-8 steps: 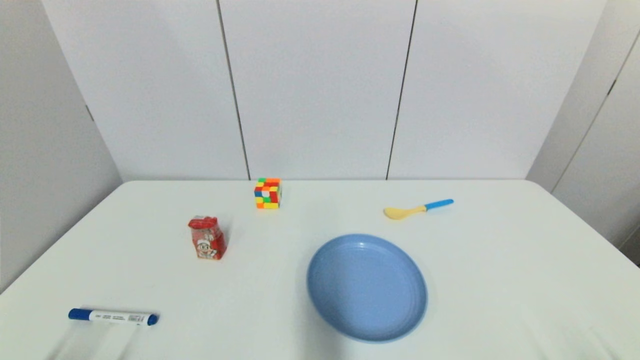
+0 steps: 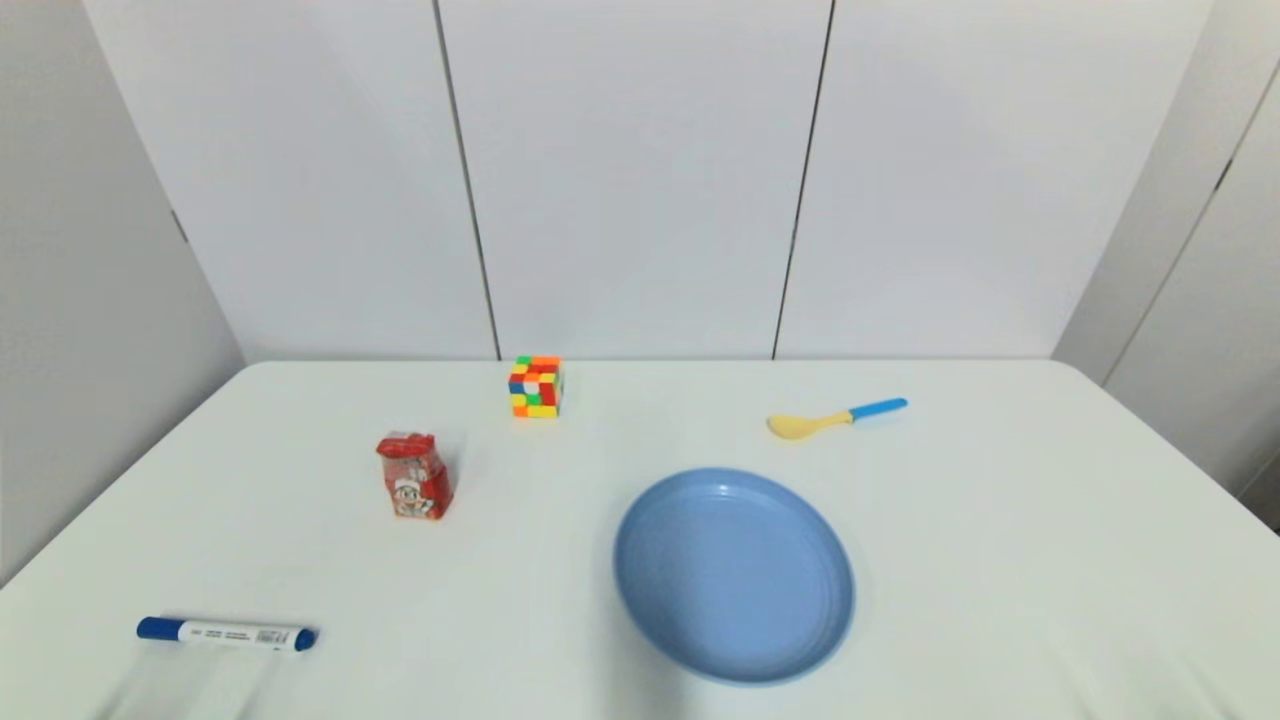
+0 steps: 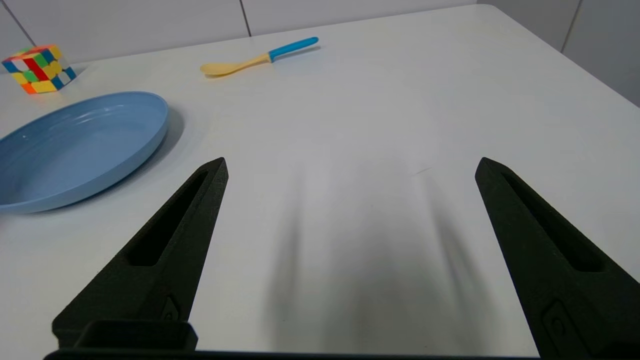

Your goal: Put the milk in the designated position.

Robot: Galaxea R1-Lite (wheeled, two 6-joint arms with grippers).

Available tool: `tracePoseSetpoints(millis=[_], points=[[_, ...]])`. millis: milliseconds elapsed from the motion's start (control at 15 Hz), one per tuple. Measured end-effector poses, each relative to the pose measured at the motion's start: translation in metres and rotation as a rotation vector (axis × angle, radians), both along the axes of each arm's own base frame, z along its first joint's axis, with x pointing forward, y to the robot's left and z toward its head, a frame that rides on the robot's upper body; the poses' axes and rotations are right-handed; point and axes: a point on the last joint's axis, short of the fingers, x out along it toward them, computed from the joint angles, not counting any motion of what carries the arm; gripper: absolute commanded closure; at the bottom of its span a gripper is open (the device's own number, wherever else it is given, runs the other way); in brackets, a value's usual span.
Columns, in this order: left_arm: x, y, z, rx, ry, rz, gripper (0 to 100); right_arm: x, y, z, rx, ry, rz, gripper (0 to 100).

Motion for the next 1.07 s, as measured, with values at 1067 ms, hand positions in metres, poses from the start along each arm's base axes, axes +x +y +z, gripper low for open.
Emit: tracePoseSetpoints(millis=[1067], points=[[0.105,-0.006,0.142,0.139,0.218,-0.169,0,0.000,0.000,0.000,0.000,0.000,0.000,0]])
